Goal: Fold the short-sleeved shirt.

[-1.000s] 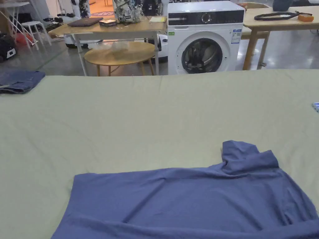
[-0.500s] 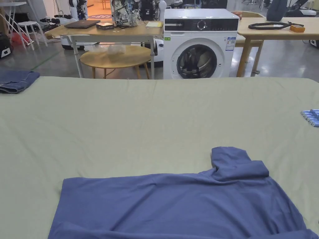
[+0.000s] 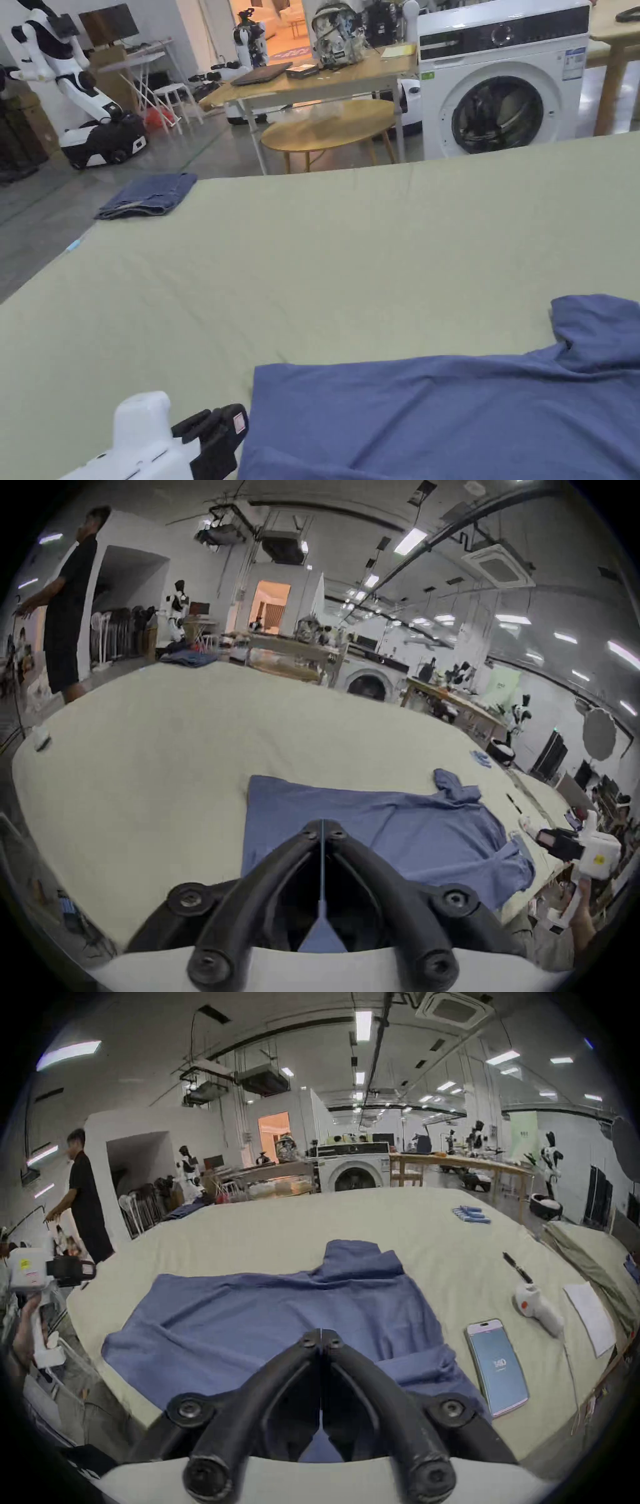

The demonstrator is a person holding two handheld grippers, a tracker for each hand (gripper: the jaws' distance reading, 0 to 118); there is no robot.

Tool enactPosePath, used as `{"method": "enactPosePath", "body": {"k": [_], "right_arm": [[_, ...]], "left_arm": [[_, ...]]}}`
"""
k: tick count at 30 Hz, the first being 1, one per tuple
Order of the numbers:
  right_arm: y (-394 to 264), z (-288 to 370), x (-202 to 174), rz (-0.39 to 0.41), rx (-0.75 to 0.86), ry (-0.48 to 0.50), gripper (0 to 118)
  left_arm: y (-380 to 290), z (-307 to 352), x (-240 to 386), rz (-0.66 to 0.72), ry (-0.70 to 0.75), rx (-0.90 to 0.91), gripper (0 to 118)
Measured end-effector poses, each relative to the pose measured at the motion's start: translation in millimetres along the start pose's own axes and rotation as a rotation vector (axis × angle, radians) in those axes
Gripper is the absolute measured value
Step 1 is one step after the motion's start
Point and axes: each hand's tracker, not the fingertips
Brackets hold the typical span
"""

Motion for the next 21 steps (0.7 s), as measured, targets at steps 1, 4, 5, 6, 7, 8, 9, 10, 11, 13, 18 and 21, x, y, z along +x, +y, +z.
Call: {"method": "enactPosePath", "body": {"k": [1,4,5,6,7,8,9,10,11,13,18,21], "right_arm": [[-0.8,-0.1,1.7,-0.005,-0.002,0.005,0],[-4.5,-0.7,7.7,-0.024,-0.026,0.015,0],[-5.8,-0.7,10.2,-0.031,-0.036,0.017,0],[-7.5,-0.3,13.4,-0.037,-0.047,0.014,0],[-8.9,0.1,15.8,-0.040,-0.053,0.008,0],[-9.8,0.7,18.2,-0.045,-0.059,-0.004,0],[-10.2,1.7,21.5,-0.050,-0.067,-0.011,0],[-11.0,3.0,25.3,-0.059,-0.073,-0.017,0],[-11.6,4.2,28.7,-0.066,-0.077,-0.024,0],[-12.7,4.5,38.1,-0.083,-0.089,-0.047,0],[4.8,-20.4,61.4,-0.167,-0.117,-0.061,0],[47.9,-68.8,77.6,-0.158,-0.151,-0.072,38]], "left_arm": [[10.4,-21.1,-6.9,-0.021,0.002,-0.033,5],[36.4,-90.1,-27.2,-0.023,0.057,-0.155,46],[42.4,-111.4,-30.5,-0.045,0.077,-0.198,49],[46.3,-136.7,-36.3,-0.039,0.089,-0.244,52],[48.1,-157.5,-41.4,-0.038,0.100,-0.289,52],[47.6,-174.3,-47.3,-0.016,0.105,-0.310,52],[43.2,-193.6,-59.3,0.011,0.108,-0.345,52],[41.1,-208.0,-63.8,0.027,0.133,-0.370,52],[39.1,-217.4,-66.3,0.041,0.138,-0.385,52],[35.8,-222.8,-52.5,0.021,0.152,-0.390,33],[36.9,-248.3,-48.3,-0.108,0.194,-0.445,0],[37.6,-252.4,-52.0,-0.045,0.196,-0.484,0]]}}
